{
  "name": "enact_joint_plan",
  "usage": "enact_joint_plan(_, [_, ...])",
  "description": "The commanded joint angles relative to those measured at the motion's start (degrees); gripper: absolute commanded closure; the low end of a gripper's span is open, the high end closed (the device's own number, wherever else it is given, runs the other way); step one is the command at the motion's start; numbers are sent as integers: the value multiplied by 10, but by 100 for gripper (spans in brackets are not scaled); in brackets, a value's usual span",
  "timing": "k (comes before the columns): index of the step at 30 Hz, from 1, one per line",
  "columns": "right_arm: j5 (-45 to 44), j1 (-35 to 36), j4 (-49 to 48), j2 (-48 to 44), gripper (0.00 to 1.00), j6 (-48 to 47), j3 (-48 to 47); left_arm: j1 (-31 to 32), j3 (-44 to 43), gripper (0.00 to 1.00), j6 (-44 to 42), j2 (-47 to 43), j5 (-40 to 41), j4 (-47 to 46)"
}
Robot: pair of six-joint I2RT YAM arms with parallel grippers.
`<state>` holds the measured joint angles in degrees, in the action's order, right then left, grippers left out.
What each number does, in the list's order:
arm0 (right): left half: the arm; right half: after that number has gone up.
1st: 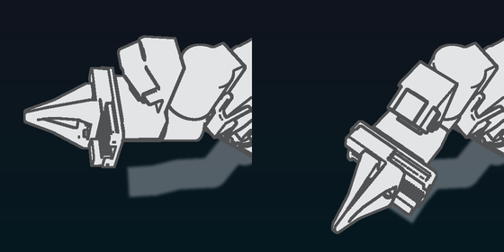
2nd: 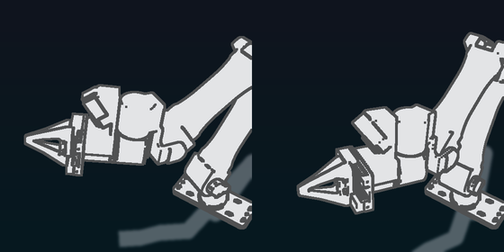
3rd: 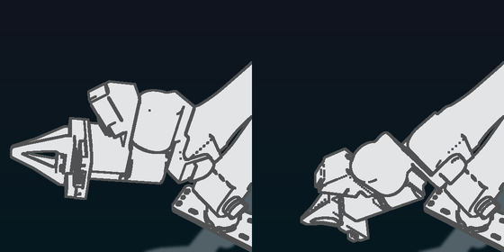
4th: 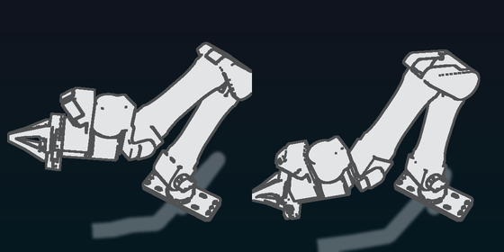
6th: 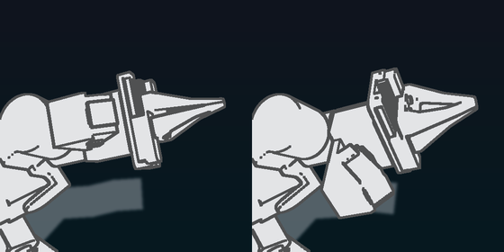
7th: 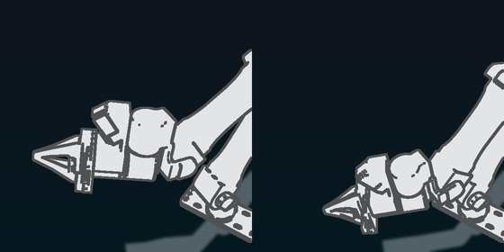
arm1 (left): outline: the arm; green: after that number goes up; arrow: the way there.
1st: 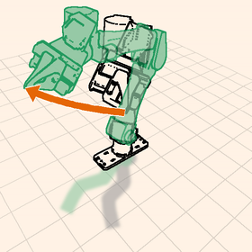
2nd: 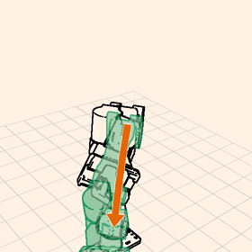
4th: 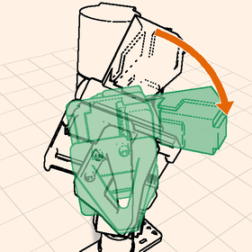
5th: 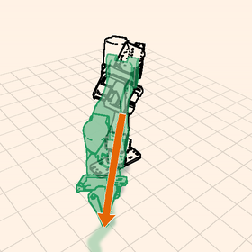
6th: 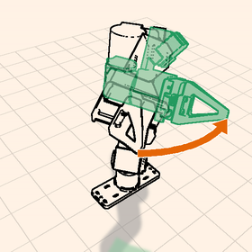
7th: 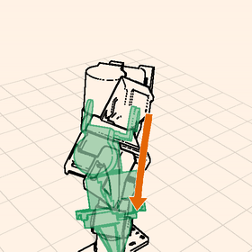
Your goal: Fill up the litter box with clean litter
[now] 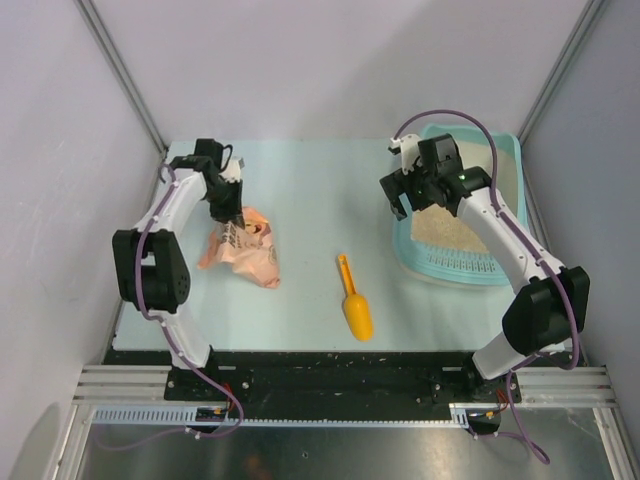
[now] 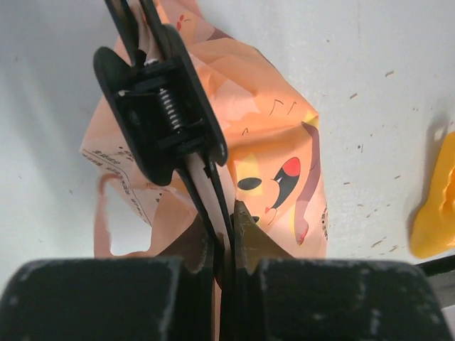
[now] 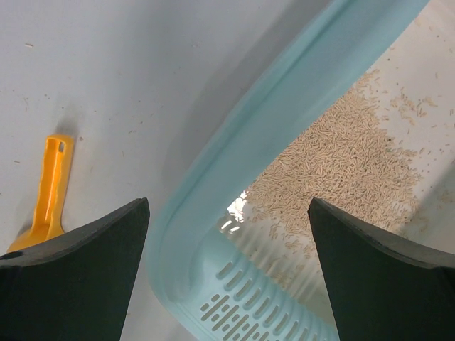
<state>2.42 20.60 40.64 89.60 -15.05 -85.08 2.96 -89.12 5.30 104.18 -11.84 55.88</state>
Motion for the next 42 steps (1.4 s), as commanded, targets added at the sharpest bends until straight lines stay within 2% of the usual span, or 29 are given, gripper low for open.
enact_joint_plan(1, [-4, -8, -6, -28, 0, -2, 6, 50, -55, 100, -162, 1, -56, -50])
enact_joint_plan(5, [7, -17, -3, -30, 0, 0, 7, 94, -65, 100, -254, -11, -142, -51])
enact_joint_plan(11, [40, -20, 1, -36, 0, -2, 3, 178, -42, 100, -444, -31, -189, -37])
enact_joint_plan(13, [75, -26, 21, -36, 0, -9, -10, 202, -36, 100, -537, -38, -216, -15])
enact_joint_plan(15, [161, -35, 43, -36, 0, -21, -35, 219, -18, 100, -627, -62, -236, 12])
enact_joint_plan(17, [216, -48, 65, -34, 0, -17, -53, 239, 7, 100, -668, -80, -238, 16])
enact_joint_plan(20, [238, -52, 81, -31, 0, -31, -76, 253, 28, 100, -714, -94, -222, 16])
enact_joint_plan(22, [241, -51, 83, -28, 0, -64, -74, 253, 29, 98, -705, -83, -206, 15])
enact_joint_plan(23, [243, -50, 83, -28, 0, -70, -71, 252, 26, 87, -693, -77, -204, 14])
enact_joint_plan(24, [247, -50, 81, -27, 0, -78, -70, 250, 22, 72, -685, -72, -204, 15])
enact_joint_plan(25, [266, -50, 80, -29, 0, -104, -67, 243, 18, 52, -675, -68, -217, 14])
enact_joint_plan(27, [299, -52, 86, -36, 0, -149, -58, 232, 2, 39, -644, -67, -239, 15])
enact_joint_plan(28, [326, -52, 91, -46, 1, -191, -55, 221, -5, 25, -632, -67, -247, 13])
enact_joint_plan(31, [379, -50, 95, -58, 2, -258, -46, 192, -26, 8, -595, -72, -288, 12])
enact_joint_plan(34, [373, -16, 67, -44, 2, -263, -40, 162, -25, 0, -570, -89, -324, 2])
enact_joint_plan(38, [336, 59, 90, 21, 2, -287, -80, 123, 3, 0, -489, -125, -338, -58])
enact_joint_plan(42, [384, 81, 121, 106, 9, -264, -143, 91, 33, 2, -425, -167, -310, -118])
